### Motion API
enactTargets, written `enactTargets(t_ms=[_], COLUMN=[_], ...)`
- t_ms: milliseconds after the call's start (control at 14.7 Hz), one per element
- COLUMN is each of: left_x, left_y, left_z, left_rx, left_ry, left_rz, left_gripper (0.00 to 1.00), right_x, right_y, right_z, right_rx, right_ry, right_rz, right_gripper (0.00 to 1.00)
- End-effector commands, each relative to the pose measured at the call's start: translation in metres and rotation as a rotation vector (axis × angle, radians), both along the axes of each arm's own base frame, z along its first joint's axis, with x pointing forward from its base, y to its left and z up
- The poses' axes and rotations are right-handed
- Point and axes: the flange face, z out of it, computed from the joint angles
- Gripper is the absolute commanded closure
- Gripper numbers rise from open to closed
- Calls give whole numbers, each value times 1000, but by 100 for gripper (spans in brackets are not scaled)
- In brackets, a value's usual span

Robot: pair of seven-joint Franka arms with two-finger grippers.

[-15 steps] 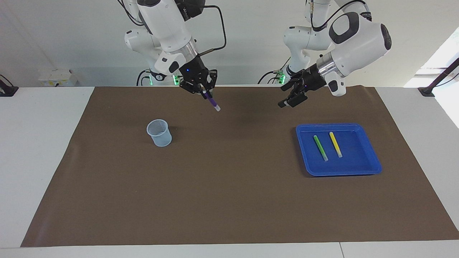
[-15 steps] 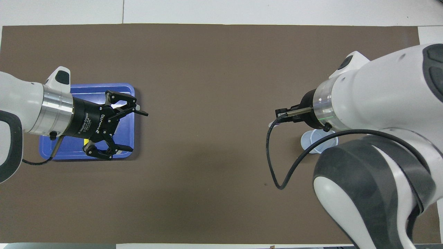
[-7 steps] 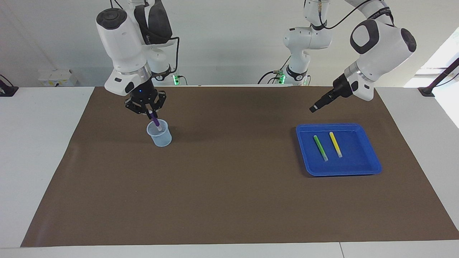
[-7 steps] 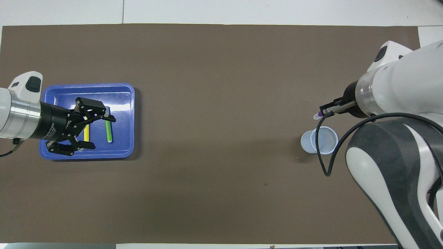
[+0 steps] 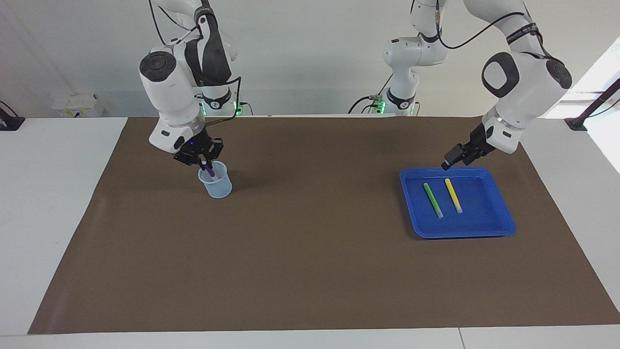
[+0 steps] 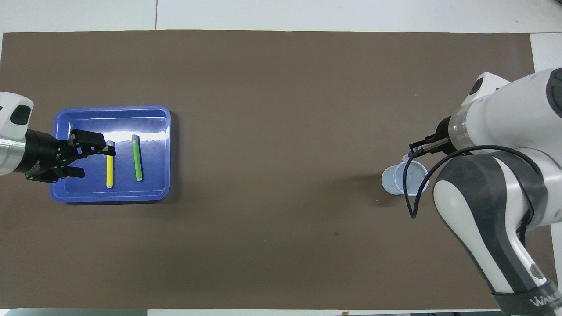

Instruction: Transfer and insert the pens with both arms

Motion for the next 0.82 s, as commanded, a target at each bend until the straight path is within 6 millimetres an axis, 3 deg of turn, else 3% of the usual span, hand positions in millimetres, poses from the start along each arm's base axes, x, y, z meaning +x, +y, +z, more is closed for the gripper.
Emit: enactTargets(t_ms=[0, 340, 476, 544, 611, 747], left_x=[8, 10, 11, 12, 15, 18], left_y=[13, 24, 26, 28, 33, 33], left_z=[-30, -57, -60, -62, -69, -75], left_rx=[22, 41, 44, 61, 94, 115], left_ry=[-21, -66, -78, -90, -92, -103], left_rz=[-110, -115, -148, -189, -230, -261], left_gripper=[0, 0, 0, 0, 0, 0], right_x=[-12, -27, -28, -29, -28, -25], right_y=[-11, -17, -15, -12, -12, -8], right_z=[-3, -23, -23, -23, -22, -13], right_rx=[-17, -23, -21, -20, -18, -15], right_ry=[-7, 32, 33, 34, 33, 19], right_rz=[11, -9, -9, -5, -7, 2], right_gripper=[100, 98, 75, 43, 1, 0])
